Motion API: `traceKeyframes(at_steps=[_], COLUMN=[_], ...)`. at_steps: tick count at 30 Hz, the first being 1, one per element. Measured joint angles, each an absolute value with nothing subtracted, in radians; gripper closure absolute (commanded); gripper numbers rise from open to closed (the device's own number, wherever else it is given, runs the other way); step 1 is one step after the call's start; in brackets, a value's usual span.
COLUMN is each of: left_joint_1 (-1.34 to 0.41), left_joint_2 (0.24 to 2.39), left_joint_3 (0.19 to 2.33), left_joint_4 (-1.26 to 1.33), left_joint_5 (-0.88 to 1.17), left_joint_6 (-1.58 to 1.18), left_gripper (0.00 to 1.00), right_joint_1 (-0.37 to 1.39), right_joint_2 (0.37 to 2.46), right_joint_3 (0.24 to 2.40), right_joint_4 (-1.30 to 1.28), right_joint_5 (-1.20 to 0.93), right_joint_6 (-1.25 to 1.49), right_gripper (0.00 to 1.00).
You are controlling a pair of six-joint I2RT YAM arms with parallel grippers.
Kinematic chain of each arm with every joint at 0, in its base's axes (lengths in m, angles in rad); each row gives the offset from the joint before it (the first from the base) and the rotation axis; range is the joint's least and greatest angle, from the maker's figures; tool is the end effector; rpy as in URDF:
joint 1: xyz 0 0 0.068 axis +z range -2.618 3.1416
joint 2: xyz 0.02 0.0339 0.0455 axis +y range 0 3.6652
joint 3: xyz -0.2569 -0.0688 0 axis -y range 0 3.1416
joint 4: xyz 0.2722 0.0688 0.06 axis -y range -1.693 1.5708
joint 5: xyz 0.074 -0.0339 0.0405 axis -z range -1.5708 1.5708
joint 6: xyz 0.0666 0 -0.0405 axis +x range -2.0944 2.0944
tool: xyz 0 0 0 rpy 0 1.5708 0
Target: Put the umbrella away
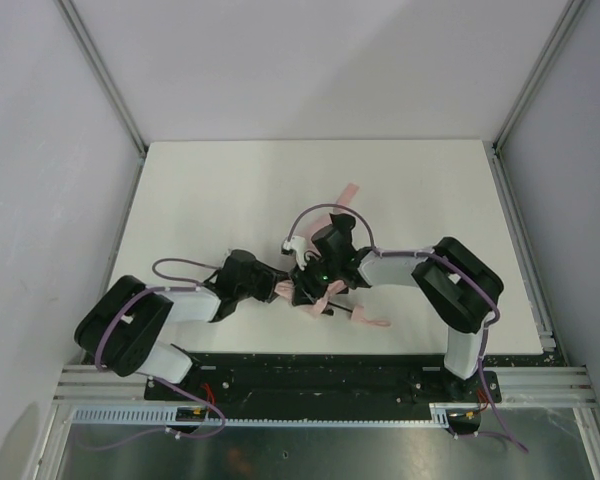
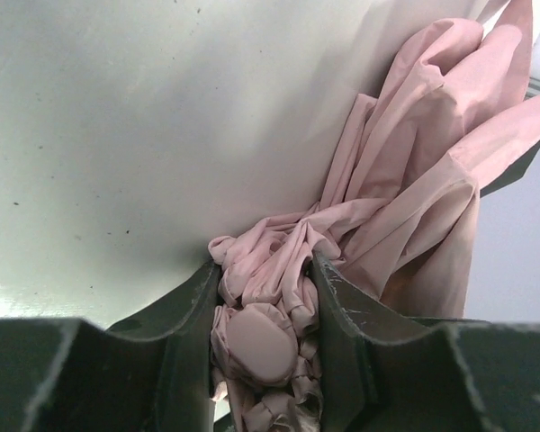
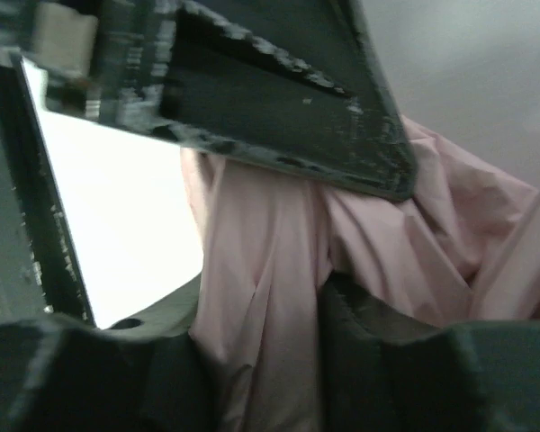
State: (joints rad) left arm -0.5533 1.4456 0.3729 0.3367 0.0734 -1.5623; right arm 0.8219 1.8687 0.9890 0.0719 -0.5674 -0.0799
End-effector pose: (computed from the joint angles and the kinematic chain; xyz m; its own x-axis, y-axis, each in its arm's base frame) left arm 0.2312 -0.1485 0.0637 -0.5752 -0.8169 0.0429 -0.5663 0.3597 -0.7416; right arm 0.2496 0.3211 0.0935 -0.4210 -0.5518 -0.7199 -0.9070 0.2589 0.3320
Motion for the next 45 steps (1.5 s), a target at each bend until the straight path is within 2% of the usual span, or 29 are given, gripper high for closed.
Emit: traceKeyframes(at_steps=[3, 6, 7, 15, 21, 24, 26, 33, 34, 36, 38, 40, 41, 45], left_joint_1=[-0.560, -0.568, -0.571, -0.574, -0.574, -0.570, -0.568, -0.557, -0.552, -0.542, -0.538, -0.532, -0.528, -0.497], left_joint_2=[1.456, 1.471, 1.476, 1.476, 1.472, 1.472, 1.472, 1.475, 1.475, 1.480, 1.482, 1.485, 1.485, 1.458], left_joint_3=[0.375, 0.401, 0.413, 0.435, 0.443, 0.449, 0.453, 0.467, 0.471, 0.481, 0.494, 0.514, 0.524, 0.548], left_joint_4=[0.343, 0.319, 0.305, 0.254, 0.226, 0.210, 0.198, 0.171, 0.169, 0.158, 0.142, 0.111, 0.096, 0.056], left_joint_5=[0.084, 0.091, 0.093, 0.116, 0.134, 0.144, 0.151, 0.160, 0.160, 0.160, 0.159, 0.160, 0.160, 0.166], left_joint_6=[-1.562, -1.555, -1.552, -1.535, -1.526, -1.525, -1.524, -1.520, -1.518, -1.508, -1.489, -1.465, -1.454, -1.361], left_gripper=[1.00, 1.00, 1.00, 1.00, 1.00, 1.00, 1.00, 1.00, 1.00, 0.98, 0.81, 0.52, 0.41, 0.08], right_joint_1=[0.828, 0.852, 0.856, 0.919, 1.116, 1.138, 1.131, 1.088, 1.085, 1.077, 1.063, 1.036, 1.016, 0.937], right_joint_2=[1.834, 1.773, 1.747, 1.475, 1.497, 1.560, 1.609, 1.747, 1.747, 1.747, 1.747, 1.745, 1.744, 1.758], right_joint_3=[0.991, 0.993, 0.993, 1.004, 1.010, 1.010, 1.010, 1.011, 1.011, 1.013, 1.013, 1.006, 0.997, 0.953], right_joint_4=[0.009, -0.086, -0.121, -0.297, -0.268, -0.246, -0.226, -0.154, -0.149, -0.143, -0.137, -0.121, -0.103, -0.002], right_joint_5=[-0.527, -0.451, -0.419, -0.112, 0.134, 0.205, 0.231, 0.196, 0.188, 0.148, 0.102, 0.039, -0.002, -0.167], right_joint_6=[-0.068, -0.070, -0.073, -0.091, -0.139, -0.154, -0.159, -0.150, -0.153, -0.159, -0.158, -0.142, -0.130, -0.052], right_gripper=[0.24, 0.07, 0.04, 0.01, 0.06, 0.11, 0.22, 0.85, 0.92, 0.98, 1.00, 1.00, 1.00, 1.00])
